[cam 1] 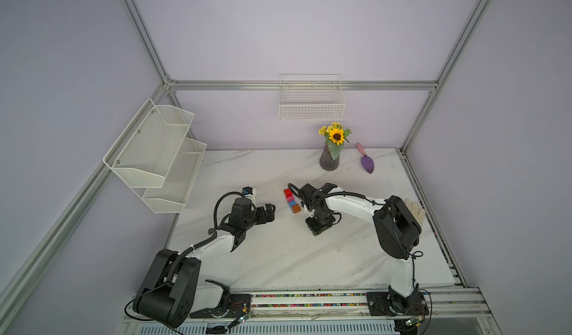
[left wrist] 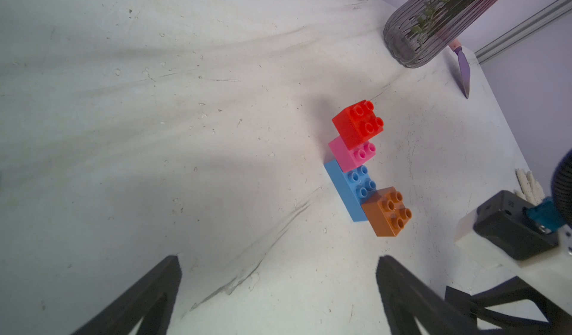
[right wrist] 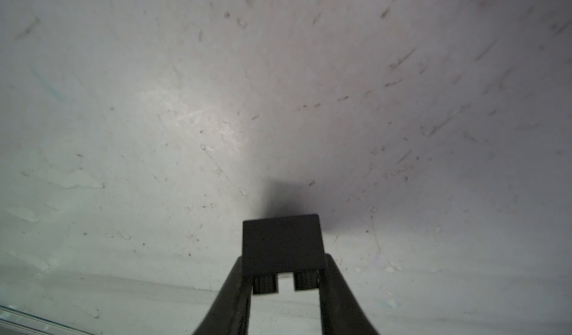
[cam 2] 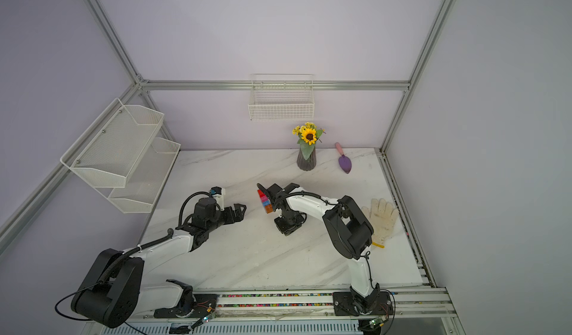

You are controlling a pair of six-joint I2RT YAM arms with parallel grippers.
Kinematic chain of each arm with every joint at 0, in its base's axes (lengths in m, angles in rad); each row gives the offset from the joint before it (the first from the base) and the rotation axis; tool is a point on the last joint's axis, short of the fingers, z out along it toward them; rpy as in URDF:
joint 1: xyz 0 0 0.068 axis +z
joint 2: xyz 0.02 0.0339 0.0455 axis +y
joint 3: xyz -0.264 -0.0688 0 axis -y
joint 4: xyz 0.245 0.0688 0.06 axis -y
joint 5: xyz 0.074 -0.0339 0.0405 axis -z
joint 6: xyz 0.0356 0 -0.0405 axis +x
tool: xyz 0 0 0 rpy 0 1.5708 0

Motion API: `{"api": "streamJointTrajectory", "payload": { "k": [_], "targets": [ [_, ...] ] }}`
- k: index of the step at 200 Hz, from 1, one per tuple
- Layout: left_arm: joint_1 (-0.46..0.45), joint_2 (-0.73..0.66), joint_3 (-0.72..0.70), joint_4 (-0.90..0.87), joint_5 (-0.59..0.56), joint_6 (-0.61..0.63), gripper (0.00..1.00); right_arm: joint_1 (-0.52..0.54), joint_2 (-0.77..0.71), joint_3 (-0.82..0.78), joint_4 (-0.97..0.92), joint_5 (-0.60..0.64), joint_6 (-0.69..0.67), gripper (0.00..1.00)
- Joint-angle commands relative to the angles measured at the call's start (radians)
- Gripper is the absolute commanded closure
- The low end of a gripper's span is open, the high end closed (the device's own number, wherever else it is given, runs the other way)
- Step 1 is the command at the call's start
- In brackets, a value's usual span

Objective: Assemble the letter v with lego
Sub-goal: Place the lego brick at the center of the board, then pick up the lego brick from the center of the board.

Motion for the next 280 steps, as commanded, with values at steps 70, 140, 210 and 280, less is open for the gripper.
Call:
{"api": "streamJointTrajectory", "payload": {
  "k": [70,140,210,280],
  "targets": [
    [0.005,-0.009,0.031,0.014,0.006,0.017,0.00,-0.005,-0.055,-0.157,0.218,0.022,0.054,0.55],
    [0.005,0.000,0.030,0.020,0.005,0.016,0.00,-0.004,-0.189,-0.441,0.541,0.005,0.180,0.54],
    [0.005,0.009,0.025,0.029,0.006,0.014,0.00,-0.001,-0.206,-0.562,0.712,-0.016,0.248,0.62],
    [0.001,0.100,0.026,0.125,0.073,-0.038,0.00,0.000,-0.273,-0.551,0.686,0.022,0.226,0.79]
  ]
}}
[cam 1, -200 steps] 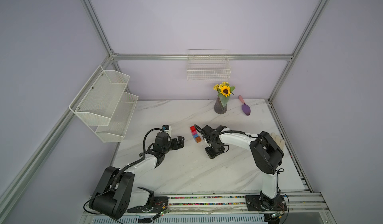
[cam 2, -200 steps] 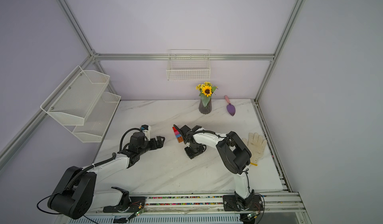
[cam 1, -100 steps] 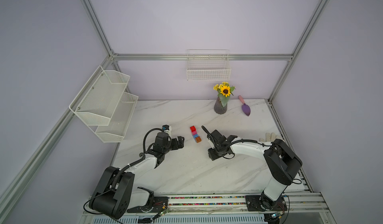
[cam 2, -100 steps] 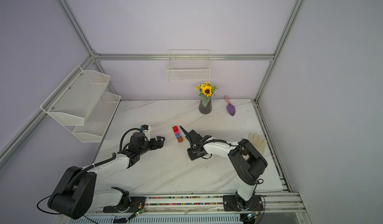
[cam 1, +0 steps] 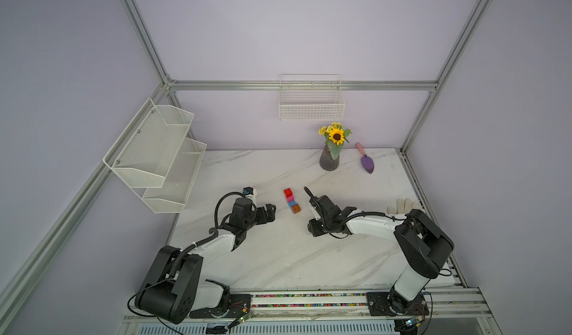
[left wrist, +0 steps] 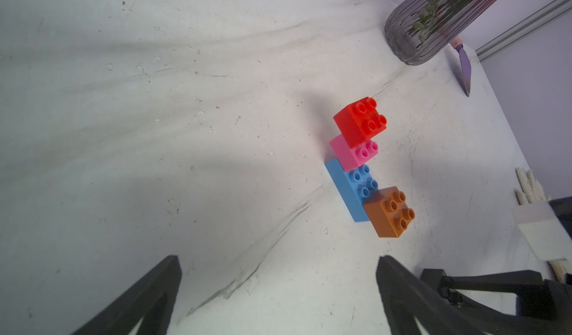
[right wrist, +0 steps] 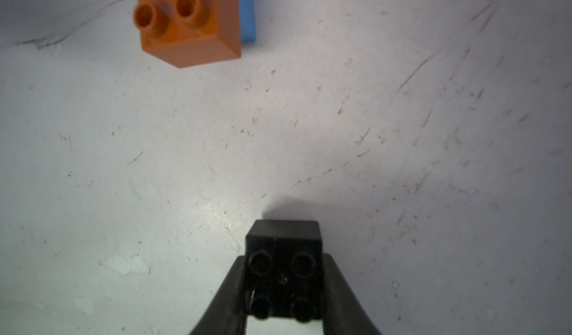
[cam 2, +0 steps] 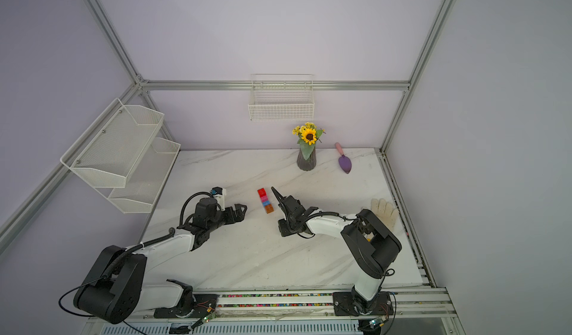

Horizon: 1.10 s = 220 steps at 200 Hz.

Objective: Assemble the letter v with lego
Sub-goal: Pick up the lego brick from the center of the board.

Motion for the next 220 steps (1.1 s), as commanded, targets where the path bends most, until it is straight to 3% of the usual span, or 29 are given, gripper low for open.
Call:
{"api": "streamJointTrajectory", "payload": {
  "k": [1,46,164,220],
  "targets": [
    [0.001,0.048,0.027,0.085,0.054,-0.031,0.00,0.000,-0.006,-0.024,-0.079,0.020,0.002,0.79],
    [-0.029,0.163,0.083,0.107,0.050,-0.034,0.00,0.000,-0.061,0.054,-0.097,0.034,-0.028,0.79],
    [-0.076,0.379,0.314,-0.015,0.047,0.048,0.00,0.000,0.091,0.321,-0.137,0.038,-0.059,0.79],
    [-0.082,0.433,0.370,-0.051,0.046,0.077,0.00,0.000,0.126,0.356,-0.139,0.038,-0.066,0.79]
  ]
}}
